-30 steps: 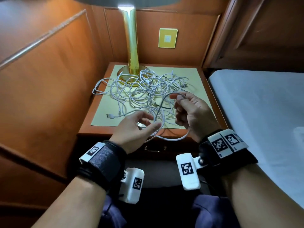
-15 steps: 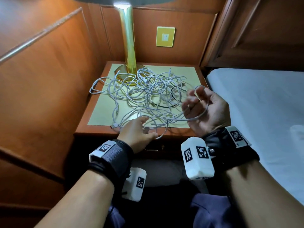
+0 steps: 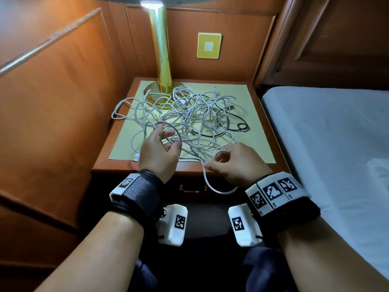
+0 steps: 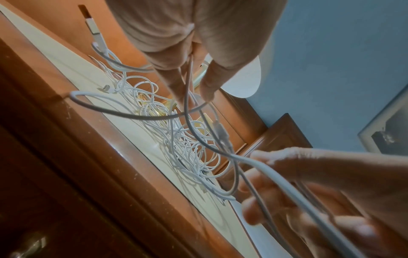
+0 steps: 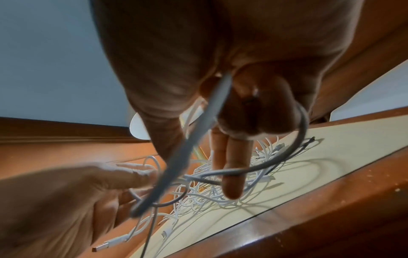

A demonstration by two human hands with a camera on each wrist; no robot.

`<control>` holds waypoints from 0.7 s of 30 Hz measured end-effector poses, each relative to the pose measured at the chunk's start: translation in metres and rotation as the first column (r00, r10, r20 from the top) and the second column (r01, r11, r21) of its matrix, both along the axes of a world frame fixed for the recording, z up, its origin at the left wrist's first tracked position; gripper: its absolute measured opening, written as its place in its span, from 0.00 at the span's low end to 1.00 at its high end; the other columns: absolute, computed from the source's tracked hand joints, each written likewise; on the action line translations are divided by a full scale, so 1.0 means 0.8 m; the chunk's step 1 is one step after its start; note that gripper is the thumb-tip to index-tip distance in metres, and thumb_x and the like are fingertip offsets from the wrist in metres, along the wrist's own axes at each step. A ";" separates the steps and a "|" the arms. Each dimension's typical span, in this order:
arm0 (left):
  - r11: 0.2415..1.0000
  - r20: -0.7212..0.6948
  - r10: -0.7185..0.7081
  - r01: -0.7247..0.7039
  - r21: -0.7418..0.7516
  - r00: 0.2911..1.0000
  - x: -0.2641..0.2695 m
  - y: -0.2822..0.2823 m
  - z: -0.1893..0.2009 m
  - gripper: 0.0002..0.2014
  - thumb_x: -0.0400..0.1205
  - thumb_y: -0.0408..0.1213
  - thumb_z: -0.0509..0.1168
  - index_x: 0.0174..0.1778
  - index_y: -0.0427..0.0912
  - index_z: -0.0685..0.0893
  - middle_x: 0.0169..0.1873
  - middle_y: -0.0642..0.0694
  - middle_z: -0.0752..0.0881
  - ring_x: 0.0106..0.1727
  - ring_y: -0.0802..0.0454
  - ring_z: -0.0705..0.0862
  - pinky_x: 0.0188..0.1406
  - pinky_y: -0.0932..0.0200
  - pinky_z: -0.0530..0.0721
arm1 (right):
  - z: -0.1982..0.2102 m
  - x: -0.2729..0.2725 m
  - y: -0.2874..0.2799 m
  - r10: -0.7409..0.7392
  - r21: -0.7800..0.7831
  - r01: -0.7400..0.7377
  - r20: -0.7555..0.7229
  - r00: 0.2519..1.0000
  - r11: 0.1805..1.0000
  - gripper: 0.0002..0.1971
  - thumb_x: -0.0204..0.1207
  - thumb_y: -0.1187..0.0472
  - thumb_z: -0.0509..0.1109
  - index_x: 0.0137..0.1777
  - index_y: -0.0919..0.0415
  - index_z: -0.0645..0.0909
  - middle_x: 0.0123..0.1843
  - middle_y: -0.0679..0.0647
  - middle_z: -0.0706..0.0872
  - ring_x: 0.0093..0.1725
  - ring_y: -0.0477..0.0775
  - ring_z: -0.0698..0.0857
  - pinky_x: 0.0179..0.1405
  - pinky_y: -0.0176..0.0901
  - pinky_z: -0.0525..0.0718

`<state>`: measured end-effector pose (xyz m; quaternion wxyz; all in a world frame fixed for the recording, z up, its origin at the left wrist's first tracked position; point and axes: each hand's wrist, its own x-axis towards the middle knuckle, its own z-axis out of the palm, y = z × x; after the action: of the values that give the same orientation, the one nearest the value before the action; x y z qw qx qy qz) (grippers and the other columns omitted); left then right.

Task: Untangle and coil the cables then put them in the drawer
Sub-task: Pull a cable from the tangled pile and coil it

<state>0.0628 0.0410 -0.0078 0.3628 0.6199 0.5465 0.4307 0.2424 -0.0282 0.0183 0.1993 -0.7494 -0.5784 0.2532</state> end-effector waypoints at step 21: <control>0.999 -0.217 0.011 -0.019 -0.033 0.976 -0.013 0.002 -0.007 0.19 0.80 0.46 0.72 0.64 0.45 0.80 0.63 0.45 0.78 0.41 0.70 0.80 0.62 0.56 0.81 | 0.015 0.021 0.022 -0.061 0.241 0.578 -0.889 0.454 0.780 0.09 0.87 0.57 0.62 0.52 0.57 0.84 0.34 0.48 0.77 0.22 0.46 0.63 0.23 0.40 0.58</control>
<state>0.0524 0.0430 -0.0135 0.3083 0.6526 0.5949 0.3536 0.2595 -0.0105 0.0301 0.6912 -0.5453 -0.2918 0.3739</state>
